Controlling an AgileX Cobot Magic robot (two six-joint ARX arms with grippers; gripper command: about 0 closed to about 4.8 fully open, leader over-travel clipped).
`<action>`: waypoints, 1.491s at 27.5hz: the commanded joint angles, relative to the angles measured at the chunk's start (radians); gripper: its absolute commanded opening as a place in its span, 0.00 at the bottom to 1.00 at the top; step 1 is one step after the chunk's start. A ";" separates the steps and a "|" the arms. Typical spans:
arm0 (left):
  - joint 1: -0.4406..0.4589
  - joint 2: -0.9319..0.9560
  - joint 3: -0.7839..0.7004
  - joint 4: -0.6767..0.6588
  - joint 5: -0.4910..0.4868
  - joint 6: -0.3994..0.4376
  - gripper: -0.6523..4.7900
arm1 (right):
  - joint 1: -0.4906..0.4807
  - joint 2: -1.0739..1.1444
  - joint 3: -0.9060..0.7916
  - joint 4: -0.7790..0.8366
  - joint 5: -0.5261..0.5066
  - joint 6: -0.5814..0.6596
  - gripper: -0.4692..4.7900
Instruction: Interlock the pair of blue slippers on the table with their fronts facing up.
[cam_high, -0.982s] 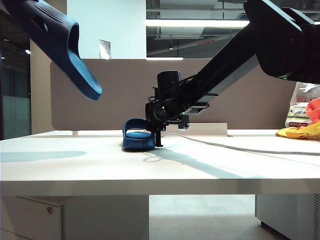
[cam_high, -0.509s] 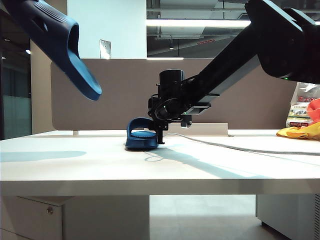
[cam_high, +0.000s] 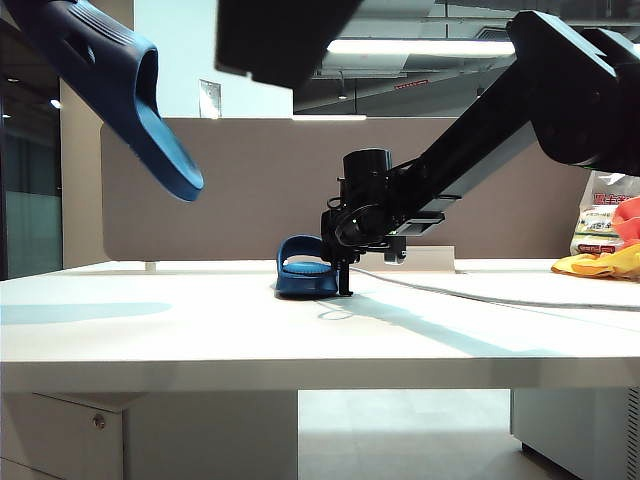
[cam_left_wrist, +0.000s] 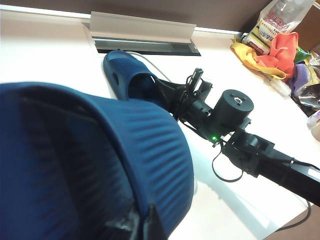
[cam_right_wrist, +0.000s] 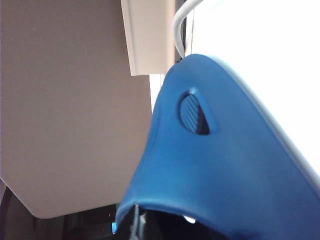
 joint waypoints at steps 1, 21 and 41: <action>-0.001 -0.006 0.005 0.019 0.004 0.005 0.11 | 0.003 0.008 0.000 0.005 -0.064 -0.006 0.10; -0.001 -0.006 0.005 0.034 0.005 0.000 0.11 | 0.011 -0.004 0.000 0.036 -0.737 -0.365 0.08; -0.001 -0.006 0.005 0.043 0.009 -0.019 0.11 | 0.010 -0.336 0.000 -0.740 0.008 -1.788 0.08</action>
